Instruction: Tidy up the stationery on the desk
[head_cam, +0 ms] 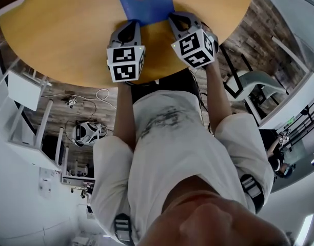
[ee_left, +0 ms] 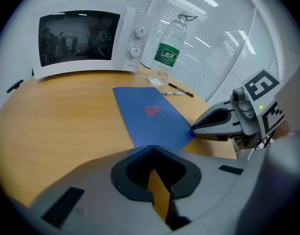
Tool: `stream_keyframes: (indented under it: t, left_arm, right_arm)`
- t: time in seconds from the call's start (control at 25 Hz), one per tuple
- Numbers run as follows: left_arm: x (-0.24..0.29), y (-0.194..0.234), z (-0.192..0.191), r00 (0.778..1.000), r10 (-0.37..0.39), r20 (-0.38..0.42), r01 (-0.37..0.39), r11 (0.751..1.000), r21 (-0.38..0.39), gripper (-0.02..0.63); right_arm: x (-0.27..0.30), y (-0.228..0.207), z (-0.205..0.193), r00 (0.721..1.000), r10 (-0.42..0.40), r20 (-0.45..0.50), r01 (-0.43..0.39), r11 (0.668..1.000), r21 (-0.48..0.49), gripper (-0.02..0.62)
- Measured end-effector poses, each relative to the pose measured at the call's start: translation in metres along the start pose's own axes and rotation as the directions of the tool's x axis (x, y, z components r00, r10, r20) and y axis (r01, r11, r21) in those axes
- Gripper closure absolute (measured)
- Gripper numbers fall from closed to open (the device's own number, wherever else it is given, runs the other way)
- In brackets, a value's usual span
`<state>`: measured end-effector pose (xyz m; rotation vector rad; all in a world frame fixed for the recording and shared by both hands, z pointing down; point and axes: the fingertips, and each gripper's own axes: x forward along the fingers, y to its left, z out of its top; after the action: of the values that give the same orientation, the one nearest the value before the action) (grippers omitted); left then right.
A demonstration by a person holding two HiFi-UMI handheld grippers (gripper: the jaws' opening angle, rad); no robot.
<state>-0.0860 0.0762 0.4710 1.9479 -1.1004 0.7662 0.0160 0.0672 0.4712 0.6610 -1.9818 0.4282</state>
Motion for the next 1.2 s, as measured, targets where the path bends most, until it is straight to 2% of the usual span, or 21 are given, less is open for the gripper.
stream_keyframes:
  t: [0.48,0.68,0.92,1.2]
  left_arm:
    - [-0.028,0.031,-0.019,0.997,-0.056,-0.051,0.062,0.992,0.11,0.598]
    - [-0.036,0.043,-0.026,0.997,-0.058,-0.06,0.065,0.99,0.125,0.598]
    - [-0.034,0.04,-0.025,0.996,-0.056,-0.073,0.066,0.989,0.135,0.598]
    - [-0.043,0.026,-0.005,0.997,-0.077,-0.019,0.079,0.991,0.109,0.598]
  right_arm:
    - [0.003,0.061,0.005,0.999,-0.028,0.017,0.025,0.989,0.145,0.532]
    - [0.006,0.08,0.01,0.999,-0.025,0.025,0.02,0.985,0.169,0.532]
    - [0.005,0.077,0.009,0.999,-0.029,0.025,0.024,0.982,0.189,0.532]
    - [-0.018,0.051,0.03,0.99,-0.079,0.118,0.055,0.979,0.194,0.532]
